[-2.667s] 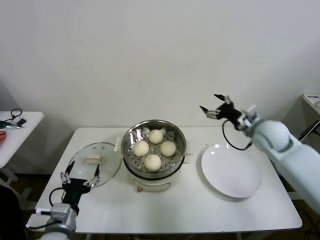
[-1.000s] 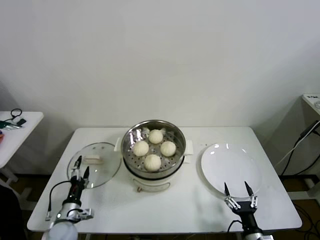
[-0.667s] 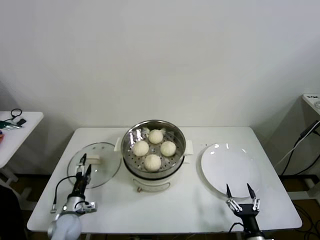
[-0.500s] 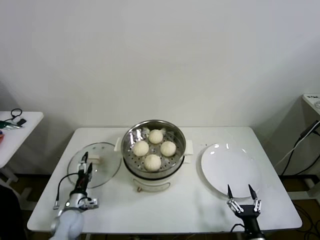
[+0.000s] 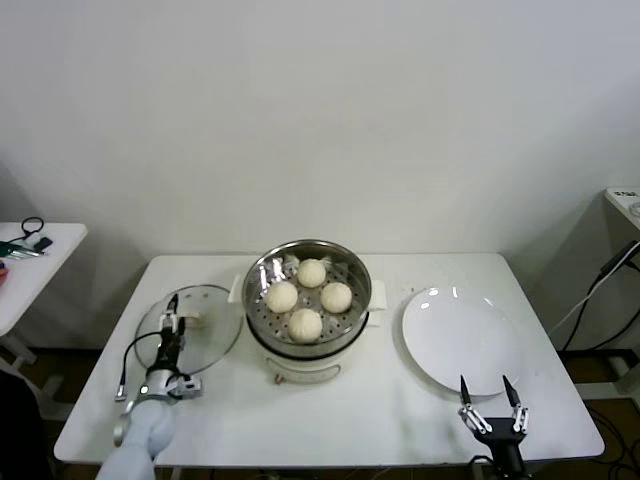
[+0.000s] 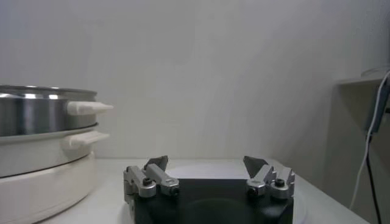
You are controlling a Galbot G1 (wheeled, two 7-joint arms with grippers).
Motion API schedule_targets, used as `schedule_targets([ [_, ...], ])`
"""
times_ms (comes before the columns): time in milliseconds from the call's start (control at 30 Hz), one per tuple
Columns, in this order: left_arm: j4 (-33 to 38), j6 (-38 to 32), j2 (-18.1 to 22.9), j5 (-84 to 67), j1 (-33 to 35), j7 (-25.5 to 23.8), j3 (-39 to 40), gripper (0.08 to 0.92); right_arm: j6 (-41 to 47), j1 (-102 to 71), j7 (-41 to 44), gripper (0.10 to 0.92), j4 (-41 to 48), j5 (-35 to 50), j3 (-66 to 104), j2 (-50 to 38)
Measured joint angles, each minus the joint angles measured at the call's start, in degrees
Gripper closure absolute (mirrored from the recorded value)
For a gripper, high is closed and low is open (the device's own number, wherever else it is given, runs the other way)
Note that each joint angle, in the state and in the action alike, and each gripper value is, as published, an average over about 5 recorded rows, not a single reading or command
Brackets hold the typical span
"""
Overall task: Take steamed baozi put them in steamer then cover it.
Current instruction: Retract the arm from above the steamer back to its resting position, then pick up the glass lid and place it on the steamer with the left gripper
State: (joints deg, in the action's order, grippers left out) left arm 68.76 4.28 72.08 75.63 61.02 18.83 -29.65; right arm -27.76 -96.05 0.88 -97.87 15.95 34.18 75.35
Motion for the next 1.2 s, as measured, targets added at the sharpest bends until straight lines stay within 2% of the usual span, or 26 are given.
schedule_targets([
  [533,-3.62,-0.54,0.02,1.04,-1.93,-0.37,0.05,0.647,-0.07,0.14,-0.09,0.203,-0.65,0.01,-0.36,-0.03],
  [767,-2.65,-0.38,-0.70,0.28,-1.46,-0.88,0.10,0.837,0.66,0.37,-0.28,0.203,-1.04,-0.10,-0.32,-0.33],
  [967,1.91,0.66,-2.16,-1.99,-0.10,-2.82,0.25,0.858,1.09,0.44,-0.32,0.203,-1.43,-0.33,-0.28,-0.55],
  [1200,11.62,3.30,-5.56,-7.01,2.30,-7.55,-0.42,0.858,1.60,0.36,-0.71,0.203,-2.09,-0.98,0.20,-0.57],
])
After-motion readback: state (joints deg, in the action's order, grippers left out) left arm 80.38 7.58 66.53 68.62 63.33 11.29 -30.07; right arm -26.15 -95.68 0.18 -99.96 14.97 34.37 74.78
